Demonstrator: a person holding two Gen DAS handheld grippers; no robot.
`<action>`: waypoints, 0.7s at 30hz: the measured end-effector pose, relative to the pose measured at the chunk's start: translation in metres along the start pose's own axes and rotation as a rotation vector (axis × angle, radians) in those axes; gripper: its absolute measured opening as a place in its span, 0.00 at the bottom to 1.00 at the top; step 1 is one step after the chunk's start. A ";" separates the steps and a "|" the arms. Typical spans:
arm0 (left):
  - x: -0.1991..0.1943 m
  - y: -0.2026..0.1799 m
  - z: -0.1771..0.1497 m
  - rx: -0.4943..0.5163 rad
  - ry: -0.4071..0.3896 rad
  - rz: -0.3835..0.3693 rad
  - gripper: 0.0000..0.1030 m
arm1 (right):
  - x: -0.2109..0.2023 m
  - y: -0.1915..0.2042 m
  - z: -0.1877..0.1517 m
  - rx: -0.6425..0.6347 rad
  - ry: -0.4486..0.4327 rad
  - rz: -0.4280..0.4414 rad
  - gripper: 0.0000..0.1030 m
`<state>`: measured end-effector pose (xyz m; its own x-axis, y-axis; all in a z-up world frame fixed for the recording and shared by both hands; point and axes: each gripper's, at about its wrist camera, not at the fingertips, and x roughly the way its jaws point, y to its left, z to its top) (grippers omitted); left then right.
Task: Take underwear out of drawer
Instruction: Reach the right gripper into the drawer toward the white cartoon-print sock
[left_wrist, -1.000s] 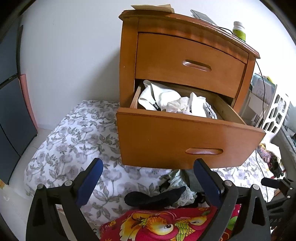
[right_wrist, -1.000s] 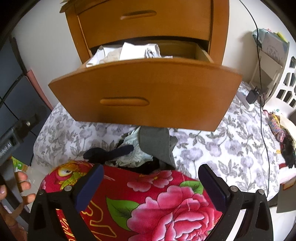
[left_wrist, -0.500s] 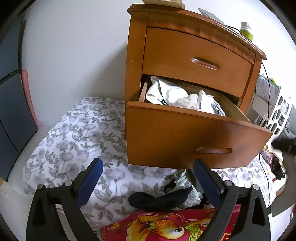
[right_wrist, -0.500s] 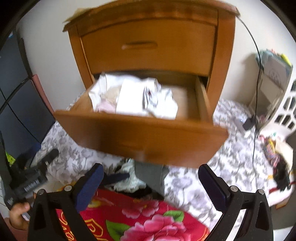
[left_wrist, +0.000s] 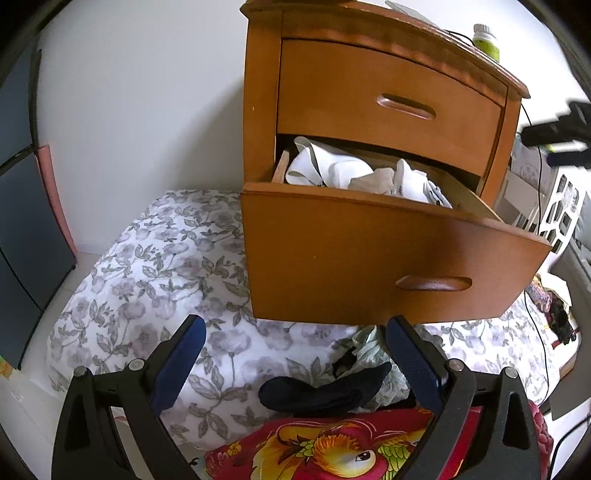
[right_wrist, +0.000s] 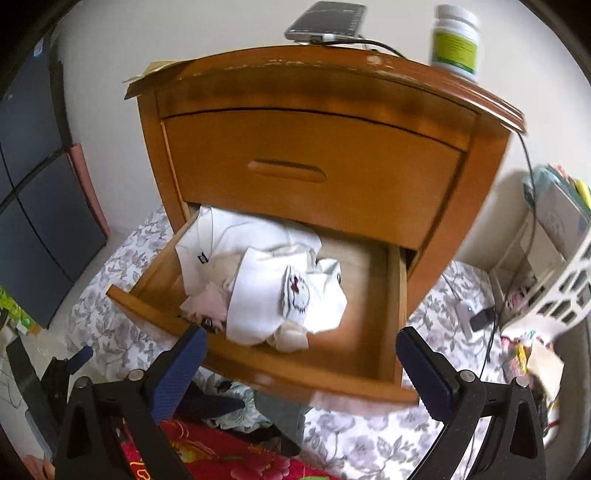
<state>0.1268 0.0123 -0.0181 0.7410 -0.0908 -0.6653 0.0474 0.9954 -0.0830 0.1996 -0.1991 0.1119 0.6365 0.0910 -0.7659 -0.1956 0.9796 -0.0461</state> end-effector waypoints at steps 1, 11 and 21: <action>0.001 0.000 0.000 -0.001 0.003 -0.001 0.95 | 0.005 0.001 0.005 -0.008 0.007 0.004 1.00; 0.009 0.006 -0.005 -0.017 0.043 -0.014 0.95 | 0.074 0.018 0.033 -0.026 0.121 0.028 0.85; 0.017 0.009 -0.008 -0.027 0.074 -0.018 0.95 | 0.148 0.002 0.020 0.031 0.301 -0.007 0.72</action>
<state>0.1345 0.0194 -0.0357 0.6885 -0.1114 -0.7166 0.0410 0.9925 -0.1148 0.3083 -0.1798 0.0116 0.3869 0.0316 -0.9216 -0.1661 0.9854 -0.0360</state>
